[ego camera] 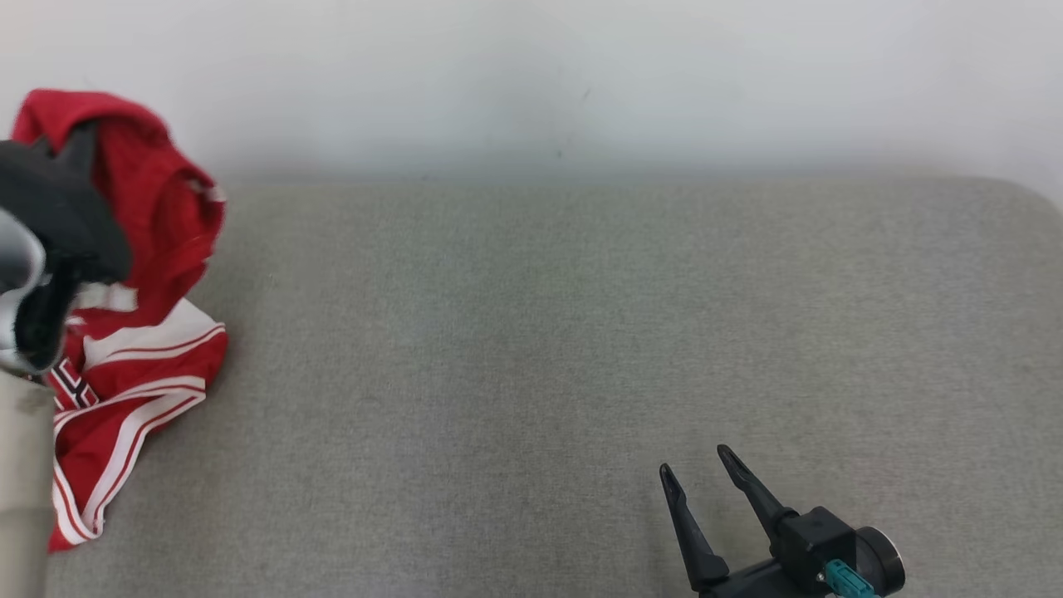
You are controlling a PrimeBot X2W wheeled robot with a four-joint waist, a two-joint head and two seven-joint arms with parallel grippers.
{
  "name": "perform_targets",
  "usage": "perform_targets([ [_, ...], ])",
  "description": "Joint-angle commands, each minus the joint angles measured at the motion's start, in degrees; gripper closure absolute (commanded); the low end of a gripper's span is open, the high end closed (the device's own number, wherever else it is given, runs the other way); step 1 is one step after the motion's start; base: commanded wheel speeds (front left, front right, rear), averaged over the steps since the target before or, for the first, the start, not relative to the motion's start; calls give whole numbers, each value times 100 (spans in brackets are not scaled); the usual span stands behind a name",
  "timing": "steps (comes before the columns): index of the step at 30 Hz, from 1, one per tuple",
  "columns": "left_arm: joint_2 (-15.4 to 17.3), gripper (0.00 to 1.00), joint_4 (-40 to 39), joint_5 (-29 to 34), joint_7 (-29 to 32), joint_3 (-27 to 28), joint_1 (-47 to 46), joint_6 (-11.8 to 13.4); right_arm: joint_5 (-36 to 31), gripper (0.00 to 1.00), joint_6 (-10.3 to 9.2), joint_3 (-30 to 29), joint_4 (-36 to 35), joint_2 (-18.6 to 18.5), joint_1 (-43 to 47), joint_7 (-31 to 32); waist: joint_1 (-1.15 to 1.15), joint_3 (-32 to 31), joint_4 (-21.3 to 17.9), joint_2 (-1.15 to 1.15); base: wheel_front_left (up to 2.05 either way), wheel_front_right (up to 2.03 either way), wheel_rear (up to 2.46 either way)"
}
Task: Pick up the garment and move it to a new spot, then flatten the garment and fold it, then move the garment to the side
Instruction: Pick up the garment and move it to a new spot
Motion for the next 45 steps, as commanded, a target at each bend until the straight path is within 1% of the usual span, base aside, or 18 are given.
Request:
perform_targets([
  [1,-117,100,-203,-76,-4,-155,-108,-26,65,0,-14,6,63,-9,9,-58,1,-326,-233,0,0,0,0],
  [6,-423,100,-736,-278,-121,-620,-131,-34,85,0,-14,28,186,-10,46,-110,1,-465,-642,0,0,0,0],
  [7,-423,100,-736,-278,-121,-620,-131,-34,85,0,-14,28,186,-10,46,-110,1,-465,-642,0,0,0,0],
  [11,-725,100,-1031,-455,-291,-952,114,-35,18,0,-14,12,205,-10,25,-112,1,-479,-1089,0,0,0,0],
  [12,-841,100,-1078,-527,-361,-991,179,-35,-1,0,-14,-19,202,-10,28,-103,1,-470,-1194,0,0,0,0],
  [13,-857,100,-1122,-488,-427,-1064,221,-36,-30,0,-14,-30,194,-10,24,-91,1,-449,-1310,0,0,0,0],
  [16,-1103,100,-1093,-594,-613,-1250,476,-31,-81,0,-14,-74,158,-9,9,-57,1,-373,-1646,0,0,0,0],
  [19,-1291,100,-898,-688,-809,-1394,742,-32,-120,0,-14,-133,110,-9,14,-34,1,-266,-1929,0,0,0,0],
  [22,-1363,100,-559,-581,-1034,-1625,982,-31,-106,0,-14,-107,71,-8,6,-20,1,-154,-2179,0,0,0,0],
  [26,-1311,100,33,-230,-1395,-2018,1234,-33,-42,0,-14,-69,52,-8,-41,-29,1,-35,-2414,0,0,0,0],
  [29,-1278,100,543,59,-1594,-2300,1360,-32,-13,0,-14,-86,50,-8,-36,-52,1,6,-2455,0,0,0,0],
  [31,-1331,72,831,147,-1736,-2440,1408,-31,-31,0,-14,-141,50,-8,4,-65,1,9,-2417,0,0,0,0],
  [32,-1367,0,938,199,-1812,-2499,1426,-30,-45,0,-14,-173,54,-8,34,-57,1,0,-2383,0,0,0,0],
  [36,-1501,0,1268,256,-2150,-2631,1499,-14,-69,0,-14,-259,57,-8,91,-46,1,-69,-2137,0,0,0,0],
  [38,-1586,0,1320,187,-2514,-2635,1608,-15,-53,0,-14,-311,45,-8,117,-45,1,-151,-1922,0,0,0,0],
  [40,-1609,0,1267,84,-2809,-2548,1710,10,-42,0,-14,-365,40,-9,147,-46,1,-227,-1776,0,0,0,0],
  [42,-1616,0,1142,-27,-3084,-2398,1817,105,-34,0,-14,-455,35,-11,182,-48,1,-297,-1616,0,0,0,0],
  [45,-1598,0,915,-113,-3268,-2235,2114,216,-34,0,-14,-652,26,-10,222,-60,1,-381,-1355,0,0,0,0],
])
